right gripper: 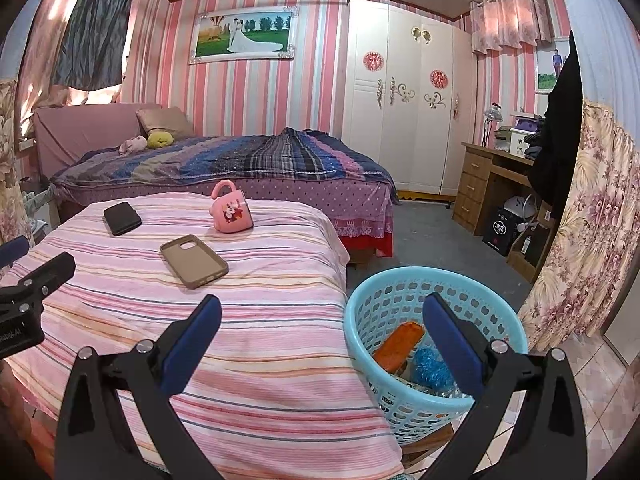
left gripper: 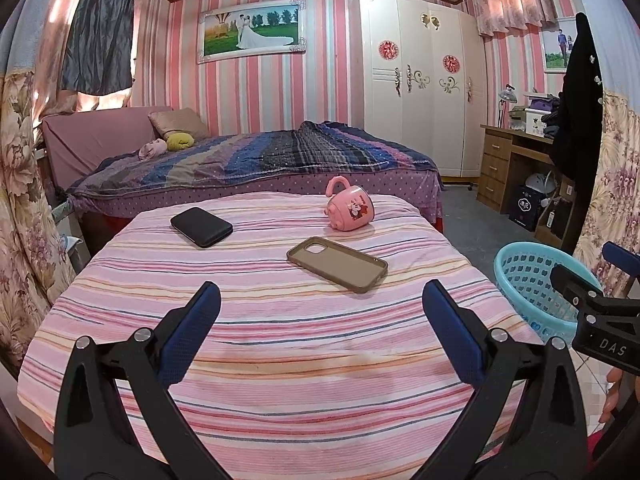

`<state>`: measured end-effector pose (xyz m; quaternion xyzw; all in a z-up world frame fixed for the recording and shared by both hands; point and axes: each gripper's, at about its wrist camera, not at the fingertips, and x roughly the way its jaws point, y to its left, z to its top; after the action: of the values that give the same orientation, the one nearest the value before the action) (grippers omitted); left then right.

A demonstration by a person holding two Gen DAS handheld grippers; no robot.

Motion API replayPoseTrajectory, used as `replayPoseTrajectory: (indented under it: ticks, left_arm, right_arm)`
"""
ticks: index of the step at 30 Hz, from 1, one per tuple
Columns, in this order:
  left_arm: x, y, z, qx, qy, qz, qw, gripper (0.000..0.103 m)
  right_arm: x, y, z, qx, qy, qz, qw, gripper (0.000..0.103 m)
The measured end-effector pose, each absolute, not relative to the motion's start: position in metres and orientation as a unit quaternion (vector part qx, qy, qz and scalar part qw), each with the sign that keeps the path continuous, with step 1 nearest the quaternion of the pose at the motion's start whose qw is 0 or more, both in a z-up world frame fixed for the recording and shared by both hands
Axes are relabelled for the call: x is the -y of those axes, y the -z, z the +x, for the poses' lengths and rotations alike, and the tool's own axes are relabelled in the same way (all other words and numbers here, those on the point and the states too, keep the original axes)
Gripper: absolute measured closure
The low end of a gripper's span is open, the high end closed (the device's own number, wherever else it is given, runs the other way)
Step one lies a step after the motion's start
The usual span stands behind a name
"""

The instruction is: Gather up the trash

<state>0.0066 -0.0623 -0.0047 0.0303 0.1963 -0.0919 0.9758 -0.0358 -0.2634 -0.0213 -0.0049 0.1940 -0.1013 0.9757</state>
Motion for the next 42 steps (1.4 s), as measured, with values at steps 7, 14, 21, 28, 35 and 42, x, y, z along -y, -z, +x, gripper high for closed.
replayPoseTrajectory:
  ticks: [7, 14, 21, 28, 35, 42]
  left_arm:
    - [0.063, 0.004, 0.007, -0.196, 0.092, 0.030, 0.976, 0.005]
    - [0.064, 0.004, 0.006, -0.195, 0.093, 0.030, 0.976, 0.005]
    - [0.066, 0.005, 0.006, -0.195, 0.094, 0.029, 0.976, 0.005]
    - [0.067, 0.006, 0.005, -0.195, 0.092, 0.028, 0.976, 0.005]
    - [0.065, 0.007, 0.007, -0.194, 0.088, 0.028, 0.977, 0.005]
    - [0.064, 0.008, 0.008, -0.195, 0.087, 0.027, 0.976, 0.005]
  right_arm:
    - [0.266, 0.022, -0.038, -0.193, 0.102, -0.007, 0.976, 0.005]
    - [0.268, 0.022, -0.038, -0.192, 0.103, -0.008, 0.976, 0.005]
    - [0.270, 0.022, -0.038, -0.192, 0.103, -0.009, 0.976, 0.005]
    - [0.276, 0.022, -0.039, -0.190, 0.106, -0.011, 0.976, 0.005]
    - [0.277, 0.021, -0.041, -0.188, 0.109, -0.014, 0.976, 0.005]
    - [0.280, 0.022, -0.040, -0.188, 0.110, -0.014, 0.976, 0.005]
